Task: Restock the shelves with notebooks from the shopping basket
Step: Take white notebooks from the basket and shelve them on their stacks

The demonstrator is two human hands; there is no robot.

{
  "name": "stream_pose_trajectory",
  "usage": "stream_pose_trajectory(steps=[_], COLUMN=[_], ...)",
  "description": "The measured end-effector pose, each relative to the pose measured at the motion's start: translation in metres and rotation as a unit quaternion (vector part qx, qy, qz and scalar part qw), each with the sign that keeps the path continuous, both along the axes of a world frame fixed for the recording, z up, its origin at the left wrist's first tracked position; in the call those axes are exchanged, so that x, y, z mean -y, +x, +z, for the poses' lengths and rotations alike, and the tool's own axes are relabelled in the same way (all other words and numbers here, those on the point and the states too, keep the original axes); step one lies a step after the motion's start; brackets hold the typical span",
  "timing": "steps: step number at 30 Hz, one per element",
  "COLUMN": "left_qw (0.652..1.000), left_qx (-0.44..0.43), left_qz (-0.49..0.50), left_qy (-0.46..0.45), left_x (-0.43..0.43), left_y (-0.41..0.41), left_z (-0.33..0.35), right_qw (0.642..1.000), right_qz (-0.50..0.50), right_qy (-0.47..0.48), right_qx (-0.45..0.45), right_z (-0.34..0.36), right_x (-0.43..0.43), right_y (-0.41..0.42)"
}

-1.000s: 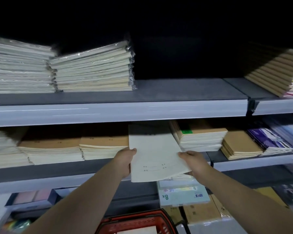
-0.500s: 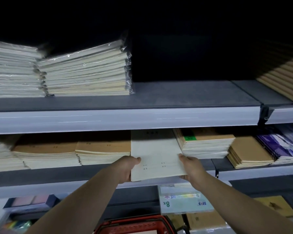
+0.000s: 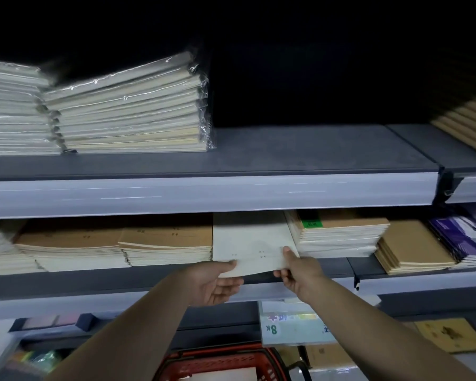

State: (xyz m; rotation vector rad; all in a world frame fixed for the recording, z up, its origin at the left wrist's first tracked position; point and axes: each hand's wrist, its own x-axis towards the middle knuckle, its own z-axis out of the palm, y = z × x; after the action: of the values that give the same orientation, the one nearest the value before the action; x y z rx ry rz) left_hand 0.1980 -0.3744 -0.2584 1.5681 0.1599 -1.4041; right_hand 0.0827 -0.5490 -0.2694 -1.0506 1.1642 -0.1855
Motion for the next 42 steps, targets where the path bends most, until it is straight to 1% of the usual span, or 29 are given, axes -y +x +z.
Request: stream_pose_trajectory(steps=[1,4,7,12,17,24,28,31,35,39,42], left_qw=[1.000,0.997,0.991,0.988,0.991,0.991,0.990,0.988,0.991,0.989,0.987], left_qx=[0.005,0.010,0.009,0.015,0.037,0.045,0.086,0.115,0.103,0.114,0.080], left_qz=[-0.002,0.058,0.091,0.115,0.110,0.107,0.101,0.092,0.049,0.019,0.022], left_qy=[-0.007,-0.058,-0.100,-0.103,-0.074,-0.068,-0.055,-0.048,-0.077,-0.096,-0.138], left_x=[-0.001,0.003,0.011,0.019,0.023,0.024,0.024,0.025,0.013,-0.006,-0.013], left_y=[0.001,0.004,0.007,0.007,0.011,0.013,0.010,0.004,0.004,0.009,0.007], left_z=[-0.001,0.001,0.004,0.000,-0.010,-0.017,-0.015,-0.009,-0.004,-0.004,0.001], right_qw=[1.000,0.995,0.991,0.994,0.998,0.999,0.999,1.000,1.000,0.999,0.994], right_qz=[-0.019,-0.080,-0.100,-0.085,-0.044,0.006,0.013,0.000,0.018,0.041,0.070], right_qy=[0.007,0.047,0.059,0.052,0.037,0.038,0.022,0.011,0.021,-0.017,-0.026], right_qx=[0.003,0.042,0.069,0.044,0.010,-0.013,-0.023,-0.028,-0.005,0.031,0.074], right_z=[-0.002,-0.005,-0.005,-0.004,-0.004,-0.006,-0.002,0.005,0.014,0.020,0.023], right_x=[-0.001,-0.008,-0.009,-0.005,0.002,0.006,0.005,0.001,-0.015,-0.026,-0.032], right_y=[0.003,0.014,0.022,0.030,0.035,0.031,0.029,0.028,0.025,0.017,0.003])
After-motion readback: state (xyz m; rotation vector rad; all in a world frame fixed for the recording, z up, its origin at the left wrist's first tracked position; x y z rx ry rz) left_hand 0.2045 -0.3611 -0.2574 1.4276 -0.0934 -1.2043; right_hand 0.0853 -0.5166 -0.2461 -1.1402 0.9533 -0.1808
